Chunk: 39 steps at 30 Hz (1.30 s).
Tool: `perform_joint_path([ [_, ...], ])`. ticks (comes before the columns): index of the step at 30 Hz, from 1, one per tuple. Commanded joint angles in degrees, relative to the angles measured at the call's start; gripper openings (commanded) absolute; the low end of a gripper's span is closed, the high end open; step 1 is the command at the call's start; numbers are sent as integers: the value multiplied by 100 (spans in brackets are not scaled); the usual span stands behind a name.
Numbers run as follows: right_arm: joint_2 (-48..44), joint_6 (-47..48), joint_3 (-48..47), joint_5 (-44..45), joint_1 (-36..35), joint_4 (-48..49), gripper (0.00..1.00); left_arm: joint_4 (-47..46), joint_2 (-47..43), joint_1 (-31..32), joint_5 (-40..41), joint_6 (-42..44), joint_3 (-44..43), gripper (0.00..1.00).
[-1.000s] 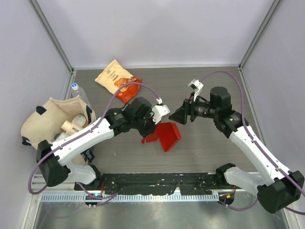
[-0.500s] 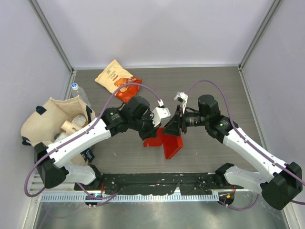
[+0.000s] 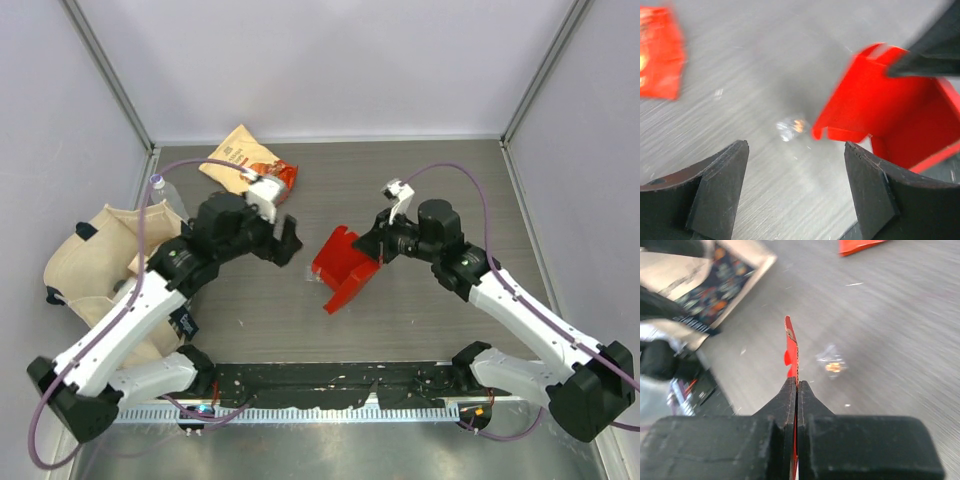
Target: Fold the paper box
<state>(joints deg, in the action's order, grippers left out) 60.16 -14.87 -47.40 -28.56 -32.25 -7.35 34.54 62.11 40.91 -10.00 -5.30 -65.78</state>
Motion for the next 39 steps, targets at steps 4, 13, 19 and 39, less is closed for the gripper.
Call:
perform_joint_path([
  [4, -777, -875, 161, 4936, 281, -397, 1, -809, -560, -469, 2845, -2623, 925, 77],
  [13, -2374, -746, 669, 6768, 307, -637, 1, -774, 2013, 486, 3431, -2714, 780, 74],
  [19, -3220, -323, 1355, 5186, 307, 102, 1, -668, 3639, 1033, 4277, -2520, -197, 71],
  [39, -3318, -77, 1988, 4491, 307, 1083, 2, -659, 4565, 1069, 3031, -2695, -436, 63],
])
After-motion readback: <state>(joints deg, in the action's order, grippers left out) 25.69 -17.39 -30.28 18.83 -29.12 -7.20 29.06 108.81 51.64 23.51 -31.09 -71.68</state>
